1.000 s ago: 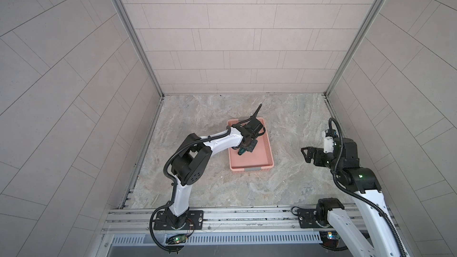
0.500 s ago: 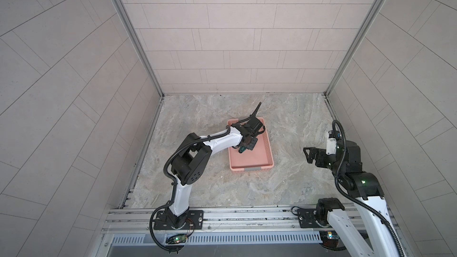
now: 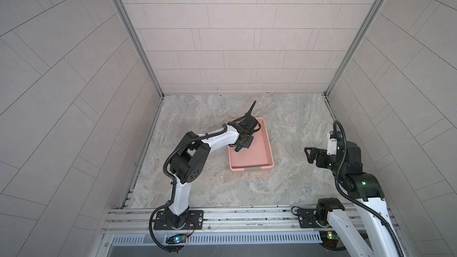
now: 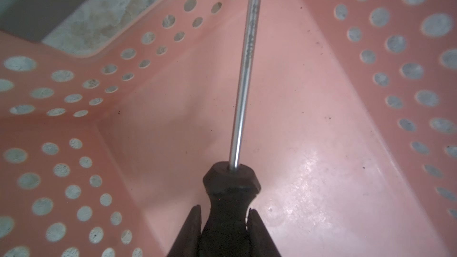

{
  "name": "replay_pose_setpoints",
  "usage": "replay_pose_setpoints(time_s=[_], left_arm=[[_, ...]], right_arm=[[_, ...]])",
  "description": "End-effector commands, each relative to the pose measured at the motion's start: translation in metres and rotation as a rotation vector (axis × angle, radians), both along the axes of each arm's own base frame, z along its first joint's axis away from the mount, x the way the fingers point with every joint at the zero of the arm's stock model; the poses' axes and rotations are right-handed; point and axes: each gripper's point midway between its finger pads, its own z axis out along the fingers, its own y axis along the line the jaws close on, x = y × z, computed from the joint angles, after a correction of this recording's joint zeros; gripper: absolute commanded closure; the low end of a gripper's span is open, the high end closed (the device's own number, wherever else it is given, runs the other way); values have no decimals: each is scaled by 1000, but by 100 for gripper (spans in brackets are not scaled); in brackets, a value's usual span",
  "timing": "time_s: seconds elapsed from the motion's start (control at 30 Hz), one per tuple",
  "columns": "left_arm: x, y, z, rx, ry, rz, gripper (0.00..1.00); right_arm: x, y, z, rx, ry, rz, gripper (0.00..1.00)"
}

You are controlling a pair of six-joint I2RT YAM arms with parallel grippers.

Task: Put the screwdriver in the bin
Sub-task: 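Lower the screwdriver into the basket and open the left gripper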

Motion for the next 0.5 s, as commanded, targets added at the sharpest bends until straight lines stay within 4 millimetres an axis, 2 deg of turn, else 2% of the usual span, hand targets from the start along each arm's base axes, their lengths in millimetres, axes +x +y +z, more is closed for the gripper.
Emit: replay_pose_setpoints(time_s=[0.0, 0.27, 0.47], left_arm=[[3, 1, 4, 8, -9, -9, 73], [-3, 1, 1, -3, 8, -13, 70], [-5, 4, -5, 12, 16, -10, 62]], right_arm=[[-2, -3, -2, -5, 0, -18, 0], [-2, -4, -3, -7, 0, -22, 0], [-2, -4, -2, -7, -3, -21, 0]])
